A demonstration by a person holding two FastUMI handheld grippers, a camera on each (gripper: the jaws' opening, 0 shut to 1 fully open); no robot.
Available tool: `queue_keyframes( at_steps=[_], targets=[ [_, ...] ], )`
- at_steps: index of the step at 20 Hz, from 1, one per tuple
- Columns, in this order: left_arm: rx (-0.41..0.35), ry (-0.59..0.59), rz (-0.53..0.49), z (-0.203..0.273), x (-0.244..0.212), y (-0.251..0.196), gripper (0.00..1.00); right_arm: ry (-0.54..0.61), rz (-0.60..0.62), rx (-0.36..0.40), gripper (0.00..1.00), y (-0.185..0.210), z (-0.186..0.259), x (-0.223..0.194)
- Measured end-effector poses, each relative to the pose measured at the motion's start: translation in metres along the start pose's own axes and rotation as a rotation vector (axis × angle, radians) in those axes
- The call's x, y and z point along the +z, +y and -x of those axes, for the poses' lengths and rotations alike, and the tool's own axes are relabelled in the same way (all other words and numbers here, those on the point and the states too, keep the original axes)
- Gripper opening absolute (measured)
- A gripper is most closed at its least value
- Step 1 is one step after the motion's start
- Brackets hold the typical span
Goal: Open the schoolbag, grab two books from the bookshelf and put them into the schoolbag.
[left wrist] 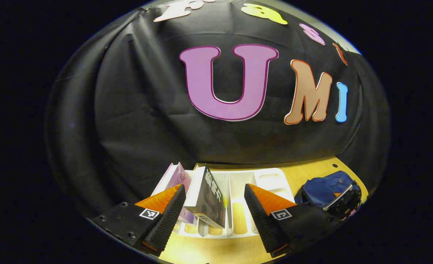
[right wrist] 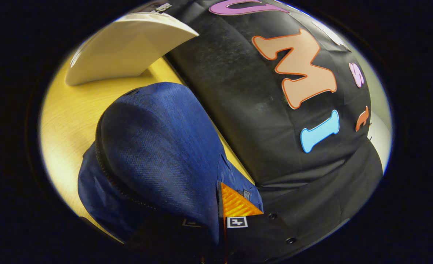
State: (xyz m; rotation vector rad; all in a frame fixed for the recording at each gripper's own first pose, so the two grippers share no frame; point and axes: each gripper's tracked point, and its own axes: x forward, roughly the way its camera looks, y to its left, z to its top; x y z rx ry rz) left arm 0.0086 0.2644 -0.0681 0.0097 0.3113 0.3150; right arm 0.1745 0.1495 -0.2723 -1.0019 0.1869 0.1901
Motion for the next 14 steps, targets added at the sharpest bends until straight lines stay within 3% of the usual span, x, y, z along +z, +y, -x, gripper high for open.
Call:
queue_keyframes(
  at_steps=[6,14],
  targets=[
    [-0.014,0.163,0.021,-0.049,-0.013,0.020,0.92,0.004,-0.124,-0.004,0.07,-0.036,0.015,0.009],
    [0.000,0.387,-0.148,-0.103,-0.041,0.052,0.92,0.003,-0.205,0.013,0.07,-0.065,0.032,0.014]
  ],
)
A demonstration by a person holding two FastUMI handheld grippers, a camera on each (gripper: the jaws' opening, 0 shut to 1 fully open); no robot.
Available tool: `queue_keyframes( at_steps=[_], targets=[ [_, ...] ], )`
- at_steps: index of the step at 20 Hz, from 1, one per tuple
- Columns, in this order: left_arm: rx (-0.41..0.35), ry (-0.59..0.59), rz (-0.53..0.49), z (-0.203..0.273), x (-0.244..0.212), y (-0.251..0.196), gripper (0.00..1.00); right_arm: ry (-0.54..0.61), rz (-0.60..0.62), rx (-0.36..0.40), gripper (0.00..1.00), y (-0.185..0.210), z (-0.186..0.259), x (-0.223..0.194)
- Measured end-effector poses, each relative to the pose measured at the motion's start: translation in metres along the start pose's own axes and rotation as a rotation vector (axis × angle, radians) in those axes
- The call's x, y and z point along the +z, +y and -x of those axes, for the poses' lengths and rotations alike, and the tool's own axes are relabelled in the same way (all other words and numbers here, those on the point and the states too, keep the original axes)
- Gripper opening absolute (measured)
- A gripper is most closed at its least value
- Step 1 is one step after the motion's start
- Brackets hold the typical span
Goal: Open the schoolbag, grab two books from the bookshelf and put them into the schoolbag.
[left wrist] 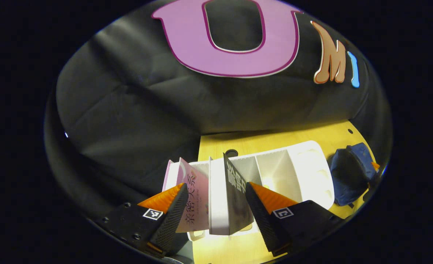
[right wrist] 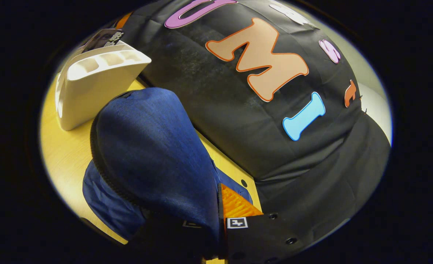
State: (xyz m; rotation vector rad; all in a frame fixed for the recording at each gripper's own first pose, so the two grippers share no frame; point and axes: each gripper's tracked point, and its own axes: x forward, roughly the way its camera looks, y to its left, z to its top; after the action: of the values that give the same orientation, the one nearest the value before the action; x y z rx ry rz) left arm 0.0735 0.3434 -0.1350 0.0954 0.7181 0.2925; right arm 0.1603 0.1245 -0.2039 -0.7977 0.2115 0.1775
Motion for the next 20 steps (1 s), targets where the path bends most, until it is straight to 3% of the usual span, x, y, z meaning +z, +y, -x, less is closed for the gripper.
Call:
queue_keyframes(
  at_steps=[7,11,14,20],
  targets=[
    [-0.048,0.253,0.006,-0.038,-0.036,-0.012,0.87,0.005,-0.025,0.001,0.07,-0.013,0.009,-0.003],
    [-0.077,0.357,-0.022,-0.049,-0.045,-0.025,0.75,0.009,-0.021,-0.005,0.07,-0.017,0.013,-0.008],
    [-0.127,0.404,-0.052,-0.048,-0.041,-0.044,0.57,0.013,-0.030,-0.014,0.07,-0.020,0.015,-0.011],
    [-0.156,0.532,-0.062,-0.061,-0.055,-0.065,0.45,0.009,-0.037,-0.019,0.07,-0.029,0.018,-0.015]
  ],
)
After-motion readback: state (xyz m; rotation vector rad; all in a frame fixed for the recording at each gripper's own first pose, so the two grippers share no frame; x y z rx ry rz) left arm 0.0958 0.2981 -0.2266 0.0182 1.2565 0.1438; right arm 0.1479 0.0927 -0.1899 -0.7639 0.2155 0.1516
